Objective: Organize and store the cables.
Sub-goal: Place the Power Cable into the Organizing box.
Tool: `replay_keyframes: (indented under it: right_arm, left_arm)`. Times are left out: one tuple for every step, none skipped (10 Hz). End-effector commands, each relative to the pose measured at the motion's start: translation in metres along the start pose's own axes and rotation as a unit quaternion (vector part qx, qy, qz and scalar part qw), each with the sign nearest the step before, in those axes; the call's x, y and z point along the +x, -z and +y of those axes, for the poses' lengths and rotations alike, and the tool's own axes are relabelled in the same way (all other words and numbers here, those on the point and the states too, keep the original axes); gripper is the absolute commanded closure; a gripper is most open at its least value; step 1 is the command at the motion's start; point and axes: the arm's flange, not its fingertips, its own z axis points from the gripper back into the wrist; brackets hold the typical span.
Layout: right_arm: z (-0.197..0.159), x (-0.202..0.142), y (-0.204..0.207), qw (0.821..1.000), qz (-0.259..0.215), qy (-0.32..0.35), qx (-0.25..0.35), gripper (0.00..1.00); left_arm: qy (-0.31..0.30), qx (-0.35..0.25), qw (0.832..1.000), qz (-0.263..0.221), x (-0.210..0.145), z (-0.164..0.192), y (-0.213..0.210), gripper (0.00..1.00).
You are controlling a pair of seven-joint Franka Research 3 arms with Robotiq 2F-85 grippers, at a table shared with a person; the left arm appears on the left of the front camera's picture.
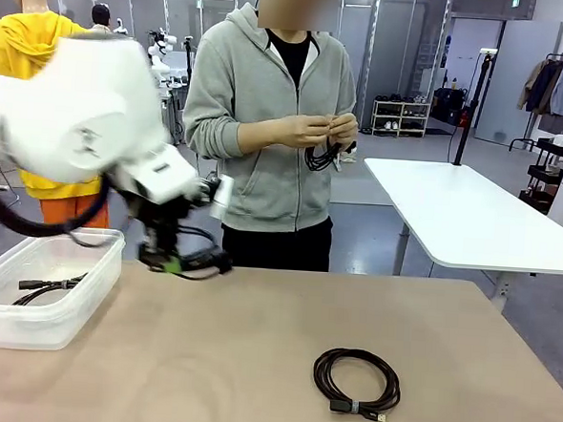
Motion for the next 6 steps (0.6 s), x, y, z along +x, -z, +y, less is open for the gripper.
replay_keyframes:
  right_arm:
    - [-0.001, 0.004, 0.0, 1.0, -0.003, 0.011, -0.005, 0.0]
    - [-0.001, 0.004, 0.0, 1.0, -0.003, 0.011, -0.005, 0.0]
    - [-0.001, 0.004, 0.0, 1.0, -0.003, 0.011, -0.005, 0.0]
    - [-0.001, 0.004, 0.0, 1.0, -0.003, 0.011, -0.005, 0.0]
    - [-0.001, 0.004, 0.0, 1.0, -0.003, 0.011, -0.005, 0.0]
    - [-0.001, 0.004, 0.0, 1.0, -0.003, 0.011, -0.005, 0.0]
  left_arm:
    - [0.005, 0.036, 0.999, -0.006, -0.066, -0.006, -0.025, 0.83]
    - [-0.013, 0.055, 0.998, -0.028, -0.103, 0.001, -0.045, 0.83]
    - [-0.006, 0.06, 0.998, -0.024, -0.144, 0.004, -0.059, 0.83]
    - [-0.001, 0.065, 0.998, -0.015, -0.176, 0.007, -0.067, 0.83]
    - [0.001, 0.067, 0.997, -0.037, -0.206, 0.012, -0.076, 0.83]
    - [-0.003, 0.083, 0.996, -0.03, -0.233, 0.021, -0.083, 0.83]
